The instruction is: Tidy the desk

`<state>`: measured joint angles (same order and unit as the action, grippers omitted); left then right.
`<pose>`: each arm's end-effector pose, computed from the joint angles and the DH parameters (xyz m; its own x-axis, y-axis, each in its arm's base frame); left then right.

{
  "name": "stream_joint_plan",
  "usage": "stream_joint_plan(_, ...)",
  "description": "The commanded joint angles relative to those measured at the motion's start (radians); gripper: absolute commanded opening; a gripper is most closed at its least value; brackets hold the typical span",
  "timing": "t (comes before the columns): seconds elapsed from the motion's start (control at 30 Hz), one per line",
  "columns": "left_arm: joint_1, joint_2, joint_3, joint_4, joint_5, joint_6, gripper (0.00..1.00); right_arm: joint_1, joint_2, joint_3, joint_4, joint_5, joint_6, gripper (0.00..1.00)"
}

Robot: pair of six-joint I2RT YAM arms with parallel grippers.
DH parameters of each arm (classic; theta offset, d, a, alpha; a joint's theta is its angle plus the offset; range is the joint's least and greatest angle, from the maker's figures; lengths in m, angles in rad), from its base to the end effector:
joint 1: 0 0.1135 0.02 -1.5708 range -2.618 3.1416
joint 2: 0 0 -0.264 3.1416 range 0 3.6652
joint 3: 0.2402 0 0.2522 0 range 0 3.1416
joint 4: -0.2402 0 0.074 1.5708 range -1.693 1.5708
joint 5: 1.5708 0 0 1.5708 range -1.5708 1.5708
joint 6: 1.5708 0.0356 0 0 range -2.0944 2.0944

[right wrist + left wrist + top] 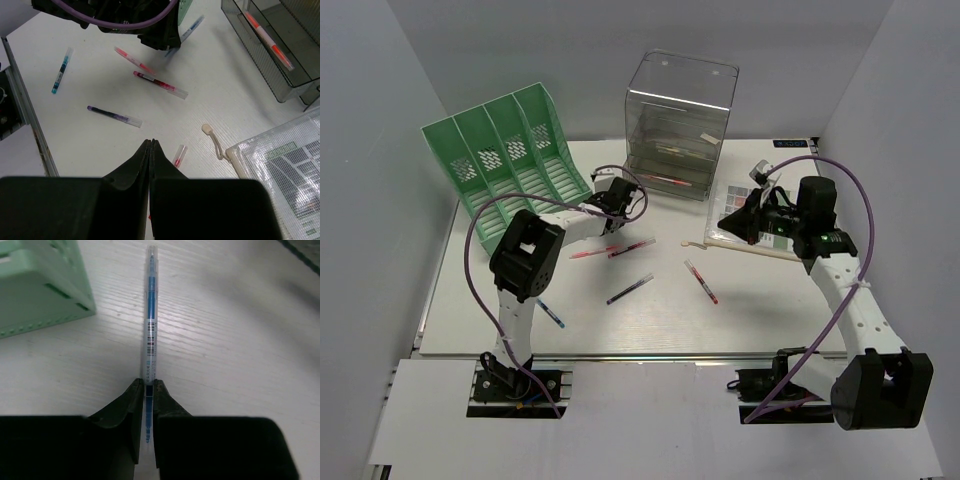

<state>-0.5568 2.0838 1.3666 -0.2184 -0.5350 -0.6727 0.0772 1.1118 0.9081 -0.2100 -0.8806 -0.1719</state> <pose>0.3795 -0.2148 0.1435 -0.6578 -0.2220 -0.7198 -0.2711 0.9613 -0.0487 0.2407 0.0462 0.3205 -0.2661 -0.1298 -0.9552 -0.8105 0.5665 0.1488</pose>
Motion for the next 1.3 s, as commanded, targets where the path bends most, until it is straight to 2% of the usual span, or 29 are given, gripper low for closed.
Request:
stream_joint_plan(0.0, -0.008, -0.082, 0.060, -0.048, 0.116, 0.009, 0.02, -0.016, -0.029, 0.002, 0.024, -0.037, 0.011, 0.00)
stream_joint_plan(0.13, -0.008, -0.132, 0.066, -0.073, 0.176, -0.030, 0.00, -0.020, -0.032, 0.002, 0.026, -0.043, 0.015, 0.00)
stream_joint_plan(0.33, 0.005, -0.266, -0.011, -0.067, 0.259, -0.137, 0.00, -0.033, -0.043, -0.002, 0.032, -0.050, 0.025, 0.00)
stream_joint_plan(0.67, 0.005, -0.381, -0.002, -0.101, 0.386, -0.390, 0.00, -0.050, -0.049, -0.003, 0.037, -0.061, 0.034, 0.00)
stream_joint_plan(0.93, 0.005, -0.271, 0.152, -0.105, 0.471, -0.625, 0.00, -0.068, -0.058, -0.003, 0.040, -0.067, 0.040, 0.00)
stream_joint_plan(1.23, 0.005, -0.101, 0.406, -0.156, 0.501, -0.767, 0.00, -0.063, -0.061, -0.005, 0.043, -0.077, 0.043, 0.00)
stream_joint_plan(1.27, 0.005, -0.087, 0.429, -0.173, 0.507, -0.774, 0.00, -0.094, -0.061, -0.005, 0.041, -0.078, 0.043, 0.00)
